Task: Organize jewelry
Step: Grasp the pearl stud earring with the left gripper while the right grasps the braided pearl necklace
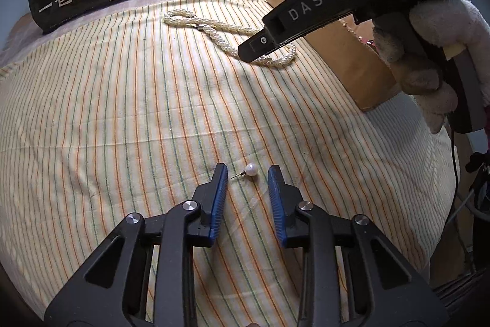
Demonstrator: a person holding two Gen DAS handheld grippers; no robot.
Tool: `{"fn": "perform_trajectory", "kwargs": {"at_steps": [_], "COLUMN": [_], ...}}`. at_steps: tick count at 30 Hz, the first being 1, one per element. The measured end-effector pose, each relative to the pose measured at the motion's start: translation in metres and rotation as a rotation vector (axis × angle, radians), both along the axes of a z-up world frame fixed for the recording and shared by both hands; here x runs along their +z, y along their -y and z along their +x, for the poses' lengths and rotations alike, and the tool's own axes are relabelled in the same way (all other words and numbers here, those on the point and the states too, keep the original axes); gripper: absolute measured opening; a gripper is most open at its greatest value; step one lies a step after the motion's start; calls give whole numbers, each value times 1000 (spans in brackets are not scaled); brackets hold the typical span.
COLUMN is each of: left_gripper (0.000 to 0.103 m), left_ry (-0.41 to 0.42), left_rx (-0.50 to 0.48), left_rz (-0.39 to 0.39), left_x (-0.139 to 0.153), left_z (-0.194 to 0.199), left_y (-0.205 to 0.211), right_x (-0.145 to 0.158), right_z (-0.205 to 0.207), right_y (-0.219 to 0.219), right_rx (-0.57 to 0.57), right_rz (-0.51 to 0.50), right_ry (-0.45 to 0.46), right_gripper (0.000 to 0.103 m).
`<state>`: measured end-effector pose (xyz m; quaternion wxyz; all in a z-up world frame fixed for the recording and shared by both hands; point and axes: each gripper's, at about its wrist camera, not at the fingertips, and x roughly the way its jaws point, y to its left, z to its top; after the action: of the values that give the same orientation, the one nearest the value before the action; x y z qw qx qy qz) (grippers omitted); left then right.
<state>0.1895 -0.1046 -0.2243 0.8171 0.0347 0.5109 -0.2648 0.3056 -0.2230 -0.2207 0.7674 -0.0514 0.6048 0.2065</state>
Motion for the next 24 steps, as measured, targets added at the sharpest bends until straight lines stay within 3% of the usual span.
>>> {"fn": "perform_trajectory", "kwargs": {"at_steps": [4,14,17,24], "left_gripper": [25,8,7,4], "left_ry": [14,35,32,36], "left_rx": [-2,0,2,5], "left_rz": [6,24,16,8], "left_x": [-1,-4,-4,-2], "left_z": [0,-1,0,-1], "left_y": [4,5,4,2], "right_x": [-4,-16,-16,-9], "right_z": [-1,6,8,5], "right_y": [-4,-13,-13,-8], "right_rx": [6,10,8,-7], "right_rz": [-24,-58,-60,-32], "right_ry": [8,7,10,29], "right_gripper": [21,13,6,5]}}
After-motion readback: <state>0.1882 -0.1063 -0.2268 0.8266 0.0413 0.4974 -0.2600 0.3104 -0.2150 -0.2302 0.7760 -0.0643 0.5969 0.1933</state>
